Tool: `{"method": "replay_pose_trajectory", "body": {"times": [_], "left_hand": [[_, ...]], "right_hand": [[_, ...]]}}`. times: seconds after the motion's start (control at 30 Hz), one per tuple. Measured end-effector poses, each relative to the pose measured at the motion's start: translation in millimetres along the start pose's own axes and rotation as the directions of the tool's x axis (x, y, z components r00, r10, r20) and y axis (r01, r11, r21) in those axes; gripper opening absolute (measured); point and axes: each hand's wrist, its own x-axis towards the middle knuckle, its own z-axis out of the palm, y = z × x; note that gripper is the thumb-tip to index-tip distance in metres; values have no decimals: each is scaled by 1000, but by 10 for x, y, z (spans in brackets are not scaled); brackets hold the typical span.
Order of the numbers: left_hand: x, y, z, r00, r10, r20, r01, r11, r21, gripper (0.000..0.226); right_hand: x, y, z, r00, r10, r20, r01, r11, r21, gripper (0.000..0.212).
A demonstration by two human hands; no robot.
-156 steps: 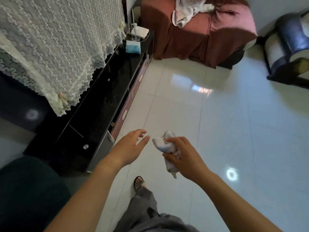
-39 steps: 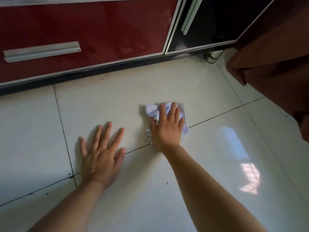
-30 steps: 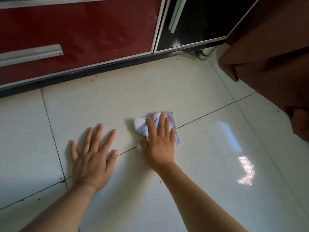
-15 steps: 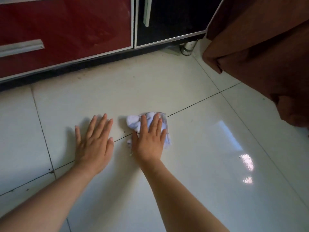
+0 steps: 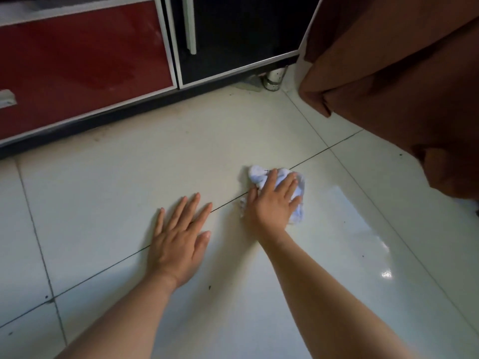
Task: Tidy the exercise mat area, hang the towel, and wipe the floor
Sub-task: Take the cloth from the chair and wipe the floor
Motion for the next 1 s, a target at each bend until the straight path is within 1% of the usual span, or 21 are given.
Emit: {"method": "replay_pose_trajectory", "body": {"times": [0.07,0.13,0.23,0.27,0.33,0.4,0.43,0.47,0.53,0.57,0.7,0.83,0.9,1.0], "left_hand": [[7,-1,-11,1000,9,-13,-9,1000,-1,54],[26,-7,-1,999,10,-40,-11,1000,-23,54],[27,-4,4,999,3,-50,-5,998,-56,56],[37,-3,1,998,-1,-56,-3,997,-83,57],[54,-24,-16,998,-31,-63,17,978,-208,60],[28,-80,-95,995,-71,-66,43,932,-360,63],[-22,-127,-157,994,-81,-71,47,921,-387,63],[-113,-190,-225,995,-74,-72,42,928,-371,62],[-414,-344,-332,996,-41,-74,19,960,-279,60],[-599,-433,-371,996,-49,-72,30,970,-242,60],[-1345,-936,-444,974,-225,-32,218,964,-153,60],[-1855,-1440,-507,931,-365,-27,361,928,-87,63],[-2042,-1584,-515,899,-435,-44,430,899,-83,64],[-2284,-1670,-428,876,-478,-66,474,878,-66,65]], "right_hand": [[145,36,-44,993,-119,27,119,993,-27,71],[162,79,-59,978,-206,33,208,977,-42,69],[-161,142,-58,933,-355,60,356,934,-20,68],[-334,159,-33,916,-394,82,395,919,-5,67],[-684,182,15,896,-431,109,431,902,22,63],[-957,195,57,899,-425,104,425,905,24,59],[-1062,193,74,902,-419,98,420,907,17,58],[-1153,184,88,904,-416,97,417,909,8,58],[-1297,151,103,913,-397,98,399,917,1,59],[-1346,129,112,919,-382,98,384,923,-1,60],[-1423,16,154,947,-317,54,319,947,-31,65],[-1431,-120,211,960,-277,51,279,960,-38,73],[-1428,-232,245,957,-286,44,288,957,-38,74],[-1464,-525,314,935,-349,60,351,936,-16,74]]}}
